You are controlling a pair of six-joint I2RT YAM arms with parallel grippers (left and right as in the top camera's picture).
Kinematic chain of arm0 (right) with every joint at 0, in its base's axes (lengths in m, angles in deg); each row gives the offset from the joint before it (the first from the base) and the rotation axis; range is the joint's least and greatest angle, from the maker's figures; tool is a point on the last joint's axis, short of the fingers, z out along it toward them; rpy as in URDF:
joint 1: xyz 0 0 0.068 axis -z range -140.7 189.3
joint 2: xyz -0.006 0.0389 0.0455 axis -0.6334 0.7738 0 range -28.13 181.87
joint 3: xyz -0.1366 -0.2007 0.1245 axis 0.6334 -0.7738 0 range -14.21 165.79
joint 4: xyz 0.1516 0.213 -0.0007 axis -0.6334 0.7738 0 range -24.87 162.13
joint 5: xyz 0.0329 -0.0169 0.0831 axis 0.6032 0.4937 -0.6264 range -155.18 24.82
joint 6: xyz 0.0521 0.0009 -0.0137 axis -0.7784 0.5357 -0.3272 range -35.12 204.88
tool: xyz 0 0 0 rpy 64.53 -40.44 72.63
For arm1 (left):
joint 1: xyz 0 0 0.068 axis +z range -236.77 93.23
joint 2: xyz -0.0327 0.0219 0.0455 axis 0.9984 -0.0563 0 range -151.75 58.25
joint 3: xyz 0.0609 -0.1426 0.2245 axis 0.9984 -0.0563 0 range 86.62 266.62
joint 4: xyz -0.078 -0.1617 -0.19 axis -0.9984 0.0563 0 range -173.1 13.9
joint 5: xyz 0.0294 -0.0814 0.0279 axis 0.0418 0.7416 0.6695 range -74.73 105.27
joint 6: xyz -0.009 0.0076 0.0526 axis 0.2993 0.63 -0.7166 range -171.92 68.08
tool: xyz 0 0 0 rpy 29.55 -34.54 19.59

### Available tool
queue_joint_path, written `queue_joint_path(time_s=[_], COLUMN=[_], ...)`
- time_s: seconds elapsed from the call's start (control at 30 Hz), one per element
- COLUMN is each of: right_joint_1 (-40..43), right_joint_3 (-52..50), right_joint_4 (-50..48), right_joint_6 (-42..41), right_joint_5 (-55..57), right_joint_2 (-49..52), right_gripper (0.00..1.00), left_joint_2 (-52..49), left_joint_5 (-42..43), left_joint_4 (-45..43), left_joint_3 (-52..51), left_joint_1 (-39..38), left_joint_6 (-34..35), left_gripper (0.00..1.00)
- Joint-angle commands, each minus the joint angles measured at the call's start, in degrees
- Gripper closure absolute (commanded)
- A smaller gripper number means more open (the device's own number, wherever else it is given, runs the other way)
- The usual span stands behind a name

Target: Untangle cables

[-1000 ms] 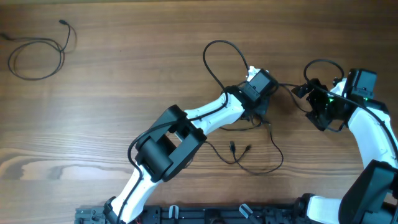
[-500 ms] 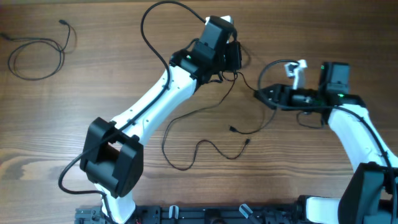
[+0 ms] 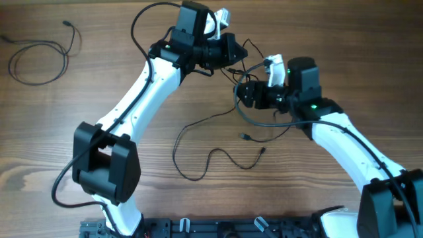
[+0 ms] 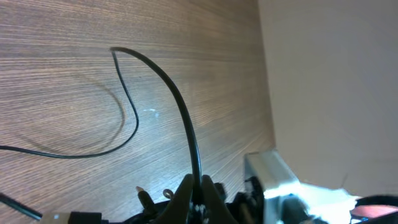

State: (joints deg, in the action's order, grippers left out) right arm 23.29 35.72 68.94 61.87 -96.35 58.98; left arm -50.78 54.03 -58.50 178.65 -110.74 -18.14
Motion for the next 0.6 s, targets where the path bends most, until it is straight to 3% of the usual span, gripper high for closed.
queue_joint_path(time_s=[0.0,0.03,0.1,0.17,0.2,0.27,0.4,0.5,0.57], right_joint_1=[-2.2,-2.1,-0.1,5.5,9.9,20.0,39.1,43.3,42.0], right_joint_3=[0.1,0.1,0.1,0.2,0.2,0.2,0.2,0.2,0.2], right_joint_4=[-5.6,-8.1,-10.8,-8.8,-6.7,-3.1,9.5,15.3,16.9], right_joint_6=[-1.6,-1.6,-1.6,-0.9,-1.0,-1.8,-7.4,-6.6,-3.7], right_joint_5=[8.3,5.2,-5.5,-13.7,-13.7,-11.1,-2.7,-2.3,-2.2], right_joint_2=[4.1,4.6,2.2,-3.9,-7.8,-14.1,-19.9,-19.0,-18.2], right_gripper=[0.57,0.95,0.95,0.95,0.96,0.95,0.95,0.95,0.95], left_joint_2=[5.1,5.5,5.6,5.6,5.6,5.7,5.7,5.7,5.9], left_joint_5=[1.9,1.8,-2.0,-15.3,-21.3,-25.3,-23.4,-14.2,-10.5], left_joint_4=[-0.3,-0.3,1.6,7.9,11.4,15.6,16.0,11.9,9.7], left_joint_3=[0.3,0.3,0.3,0.3,0.3,0.3,0.3,0.3,0.3], left_joint_1=[0.5,0.5,1.8,3.1,3.8,5.5,12.5,16.9,18.2], left_joint_6=[1.6,1.6,1.4,1.5,1.5,1.4,5.2,5.6,-0.4], left_gripper=[0.96,0.96,0.96,0.96,0.96,0.96,0.96,0.96,0.96])
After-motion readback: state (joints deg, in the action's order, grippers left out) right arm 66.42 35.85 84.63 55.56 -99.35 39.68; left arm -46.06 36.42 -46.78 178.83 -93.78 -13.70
